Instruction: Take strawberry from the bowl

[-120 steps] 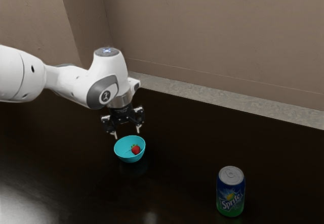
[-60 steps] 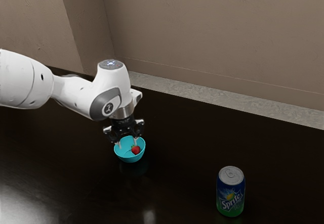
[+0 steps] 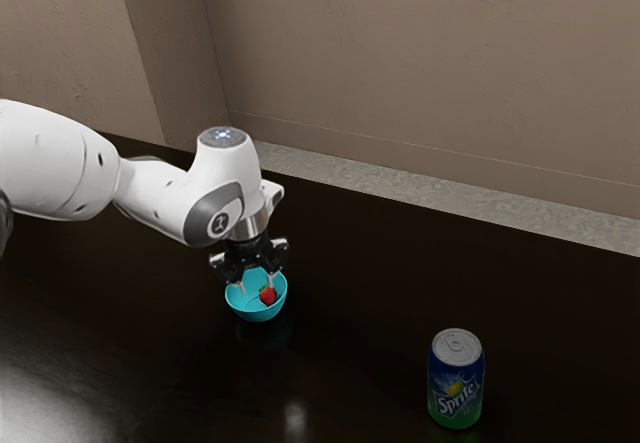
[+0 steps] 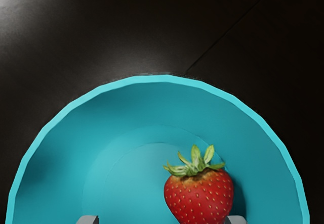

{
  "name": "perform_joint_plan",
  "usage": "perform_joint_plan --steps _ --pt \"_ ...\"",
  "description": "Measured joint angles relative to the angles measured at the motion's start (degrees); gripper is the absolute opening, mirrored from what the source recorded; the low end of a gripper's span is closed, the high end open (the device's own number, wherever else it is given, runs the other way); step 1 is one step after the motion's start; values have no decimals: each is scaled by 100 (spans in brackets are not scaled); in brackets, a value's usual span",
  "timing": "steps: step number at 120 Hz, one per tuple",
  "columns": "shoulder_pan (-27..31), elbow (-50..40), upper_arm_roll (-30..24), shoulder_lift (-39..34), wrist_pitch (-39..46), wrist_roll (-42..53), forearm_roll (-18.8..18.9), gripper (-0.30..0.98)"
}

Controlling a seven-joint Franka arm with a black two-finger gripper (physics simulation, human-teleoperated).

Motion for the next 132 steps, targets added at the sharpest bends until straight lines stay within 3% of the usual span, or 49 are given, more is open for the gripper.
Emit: perform_joint_plan --steps 132 --pt "4 27 -9 294 212 -23 -150 27"
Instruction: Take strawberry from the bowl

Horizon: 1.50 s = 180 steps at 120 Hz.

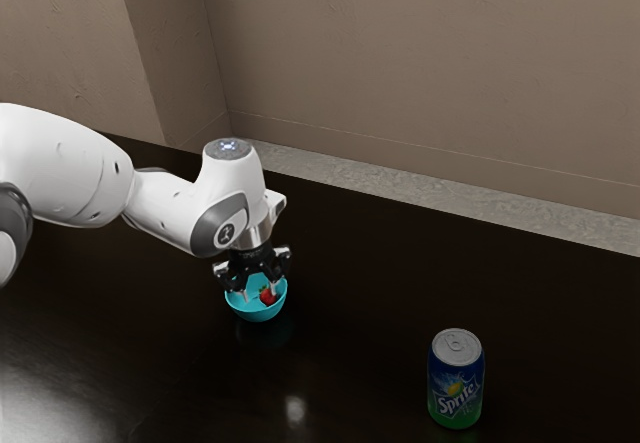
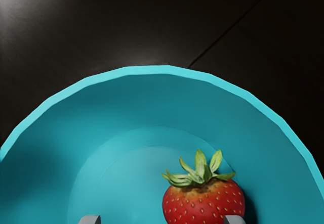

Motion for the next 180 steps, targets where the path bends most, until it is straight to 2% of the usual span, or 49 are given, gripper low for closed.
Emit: perform_joint_plan --steps 62,110,180 --pt "22 89 -44 168 63 -5 -45 26" --pt "27 81 -38 175 86 -25 -40 8" --pt "38 91 -37 270 76 -236 55 0"
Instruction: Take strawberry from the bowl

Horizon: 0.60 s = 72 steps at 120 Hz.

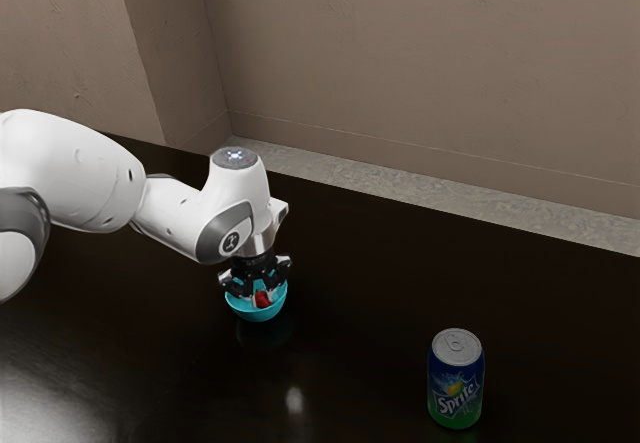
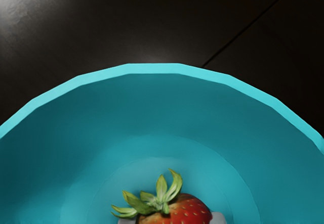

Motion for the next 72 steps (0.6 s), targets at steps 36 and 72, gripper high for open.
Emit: perform_joint_plan --steps 36,72 --pt "-67 34 26 -235 -14 -77 20 -3" --pt "-767 548 -18 -528 -202 -138 63 -4"
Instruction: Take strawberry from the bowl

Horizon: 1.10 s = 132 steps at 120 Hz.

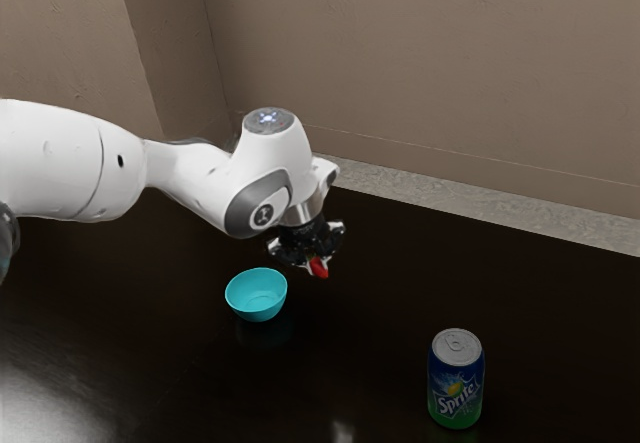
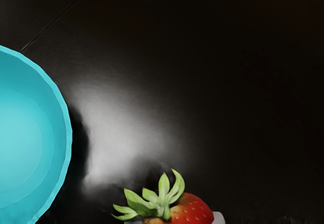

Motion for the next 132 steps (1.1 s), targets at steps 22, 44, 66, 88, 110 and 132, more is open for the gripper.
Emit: perform_joint_plan --steps 22,44,66,88,110,132 --pt "-148 745 -485 863 -105 -29 -122 -5" --pt "-156 1170 -975 1357 -137 -54 -373 -6" --pt "-134 1464 -1162 1752 -137 -69 -573 -1" --pt "-74 1475 -1174 1850 -100 40 -743 36" --pt "16 1481 -1000 1178 -573 224 -792 54" --pt "724 2341 -219 -391 -2714 984 -317 61"
